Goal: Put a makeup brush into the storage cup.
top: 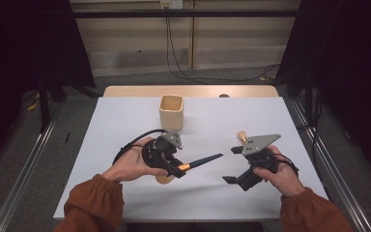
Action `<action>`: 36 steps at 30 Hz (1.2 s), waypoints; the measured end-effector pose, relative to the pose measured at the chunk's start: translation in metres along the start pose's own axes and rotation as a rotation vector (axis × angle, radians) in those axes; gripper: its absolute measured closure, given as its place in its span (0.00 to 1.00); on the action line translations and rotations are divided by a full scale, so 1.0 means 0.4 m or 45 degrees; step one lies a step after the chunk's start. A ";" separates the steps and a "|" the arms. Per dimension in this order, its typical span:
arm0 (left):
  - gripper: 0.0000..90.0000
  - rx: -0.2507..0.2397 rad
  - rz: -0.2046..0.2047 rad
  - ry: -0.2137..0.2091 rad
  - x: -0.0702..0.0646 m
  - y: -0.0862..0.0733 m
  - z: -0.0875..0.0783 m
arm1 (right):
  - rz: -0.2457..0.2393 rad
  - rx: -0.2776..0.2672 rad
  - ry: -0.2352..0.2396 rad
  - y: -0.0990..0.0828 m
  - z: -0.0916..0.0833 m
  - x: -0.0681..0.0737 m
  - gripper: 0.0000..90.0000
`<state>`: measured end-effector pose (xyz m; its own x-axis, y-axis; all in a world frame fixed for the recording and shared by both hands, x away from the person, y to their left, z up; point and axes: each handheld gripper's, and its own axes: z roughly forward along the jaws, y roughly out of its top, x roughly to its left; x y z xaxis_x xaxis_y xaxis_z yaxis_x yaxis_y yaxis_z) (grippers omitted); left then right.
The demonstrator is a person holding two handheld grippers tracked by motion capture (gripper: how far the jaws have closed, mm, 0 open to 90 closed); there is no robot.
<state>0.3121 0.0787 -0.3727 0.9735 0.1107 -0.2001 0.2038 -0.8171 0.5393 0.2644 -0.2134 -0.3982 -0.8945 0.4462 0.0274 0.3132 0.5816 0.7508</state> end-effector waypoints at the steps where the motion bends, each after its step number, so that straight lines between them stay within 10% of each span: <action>1: 0.73 0.007 0.003 -0.004 0.001 0.001 0.001 | -0.007 0.035 0.009 0.005 0.003 -0.002 0.04; 28: 0.73 0.134 0.022 -0.045 0.013 0.014 0.035 | -0.202 0.473 0.219 0.129 0.118 -0.003 0.05; 36: 0.73 0.132 0.026 -0.052 0.012 0.015 0.041 | -0.243 0.517 0.275 0.152 0.155 -0.005 0.31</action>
<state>0.3161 0.0651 -0.3836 0.9718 0.0721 -0.2246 0.1703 -0.8731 0.4567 0.3051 -0.1369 -0.3933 -0.9802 0.1799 0.0831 0.1980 0.8762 0.4395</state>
